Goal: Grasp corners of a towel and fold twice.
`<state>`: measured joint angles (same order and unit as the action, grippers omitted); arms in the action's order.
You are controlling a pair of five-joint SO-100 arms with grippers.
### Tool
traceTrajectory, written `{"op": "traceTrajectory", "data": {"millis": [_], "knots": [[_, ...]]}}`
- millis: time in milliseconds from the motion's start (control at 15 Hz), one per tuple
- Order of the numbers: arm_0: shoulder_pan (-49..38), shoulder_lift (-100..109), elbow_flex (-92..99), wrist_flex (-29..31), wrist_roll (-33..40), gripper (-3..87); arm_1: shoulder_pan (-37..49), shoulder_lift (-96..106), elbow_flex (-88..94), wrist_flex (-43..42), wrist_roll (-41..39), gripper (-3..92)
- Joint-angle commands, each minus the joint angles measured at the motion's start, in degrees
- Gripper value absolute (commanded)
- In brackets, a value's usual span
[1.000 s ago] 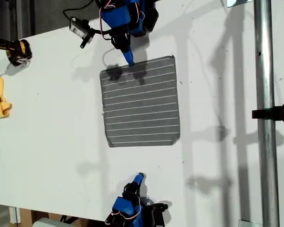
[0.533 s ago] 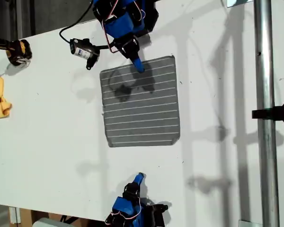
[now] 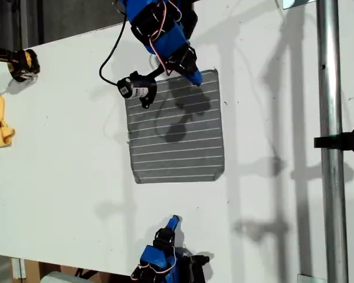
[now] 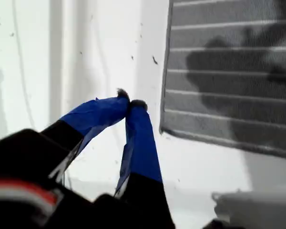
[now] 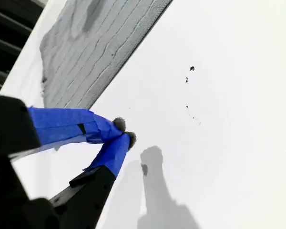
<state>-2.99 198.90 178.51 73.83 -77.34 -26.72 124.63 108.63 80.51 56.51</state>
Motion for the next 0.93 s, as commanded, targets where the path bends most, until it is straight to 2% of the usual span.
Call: {"op": "traceTrajectory", "data": {"millis": [0, 133, 400, 667, 867], "knots": [[0.09, 0.09, 0.26, 0.0, -0.35, -1.7, -0.88, 3.78, -1.32, 4.83, 1.05, -0.1], [0.7, 0.09, 0.26, 0.0, -0.7, -1.7, -1.67, 7.56, 2.46, 5.45, 3.25, 17.0], [1.49, 0.09, 0.26, 0.0, -0.97, -1.7, -2.72, -0.62, 4.31, 6.68, 5.45, 29.5], [3.43, 0.09, 0.26, 0.0, -2.29, -1.7, -3.25, -1.67, 13.1, 4.57, 10.99, 31.7], [4.22, 0.09, 0.26, 0.0, -3.08, -1.7, -4.75, -3.43, 19.6, -1.93, 13.62, 31.6]]}}
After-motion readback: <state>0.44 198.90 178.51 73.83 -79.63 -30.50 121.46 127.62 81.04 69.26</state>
